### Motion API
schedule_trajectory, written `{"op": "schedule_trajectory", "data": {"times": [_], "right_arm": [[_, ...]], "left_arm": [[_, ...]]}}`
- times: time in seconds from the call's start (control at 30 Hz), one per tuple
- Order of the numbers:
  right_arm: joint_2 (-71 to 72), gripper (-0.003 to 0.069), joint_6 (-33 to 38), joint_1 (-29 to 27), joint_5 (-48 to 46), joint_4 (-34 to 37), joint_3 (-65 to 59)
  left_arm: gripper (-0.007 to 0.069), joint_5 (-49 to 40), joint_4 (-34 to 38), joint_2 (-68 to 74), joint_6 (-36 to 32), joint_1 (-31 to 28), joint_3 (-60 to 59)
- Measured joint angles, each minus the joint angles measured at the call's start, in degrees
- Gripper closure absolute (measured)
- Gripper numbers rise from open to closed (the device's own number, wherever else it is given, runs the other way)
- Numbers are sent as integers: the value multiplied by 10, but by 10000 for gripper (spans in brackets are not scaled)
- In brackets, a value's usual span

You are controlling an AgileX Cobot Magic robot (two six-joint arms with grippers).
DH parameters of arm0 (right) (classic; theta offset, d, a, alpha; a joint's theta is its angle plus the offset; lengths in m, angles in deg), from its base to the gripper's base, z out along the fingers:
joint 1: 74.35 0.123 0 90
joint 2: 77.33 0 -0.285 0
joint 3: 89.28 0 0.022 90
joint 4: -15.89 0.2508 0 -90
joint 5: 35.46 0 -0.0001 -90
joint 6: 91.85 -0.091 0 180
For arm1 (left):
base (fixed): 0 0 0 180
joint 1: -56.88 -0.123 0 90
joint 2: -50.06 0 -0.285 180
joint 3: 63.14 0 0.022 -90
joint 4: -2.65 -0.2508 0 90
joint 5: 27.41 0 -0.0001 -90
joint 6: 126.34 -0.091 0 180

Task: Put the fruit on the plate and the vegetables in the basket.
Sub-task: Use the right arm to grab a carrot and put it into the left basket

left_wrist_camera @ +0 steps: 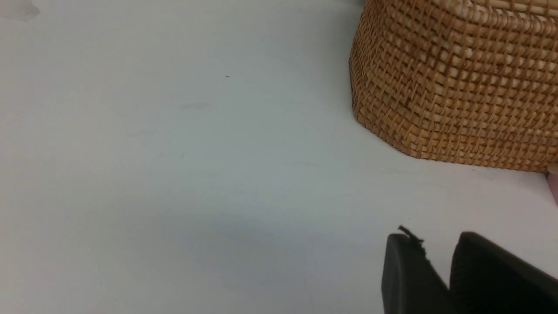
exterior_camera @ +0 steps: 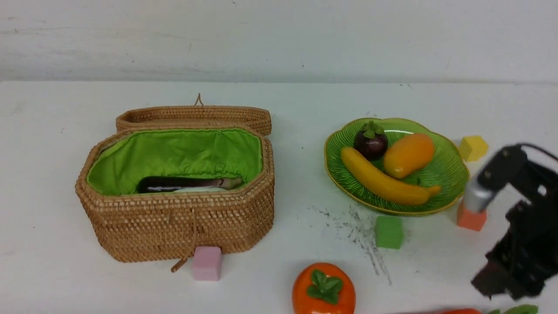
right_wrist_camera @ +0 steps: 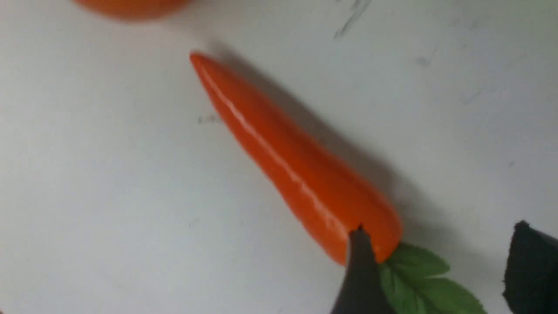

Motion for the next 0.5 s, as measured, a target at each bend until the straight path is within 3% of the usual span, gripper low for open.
{"op": "schedule_trajectory", "data": {"times": [0.1, 0.2, 0.4, 0.5], "right_arm": [[5, 83, 55, 0, 15, -13, -30], [4, 36, 108, 1, 29, -14, -34], [-2, 40, 174, 46, 39, -35, -34], [-32, 87, 180, 85, 48, -63, -34]], "left_arm": [[469, 0, 0, 0, 0, 0, 0], [469, 0, 0, 0, 0, 0, 0], [469, 0, 0, 0, 0, 0, 0], [469, 0, 0, 0, 0, 0, 0]]}}
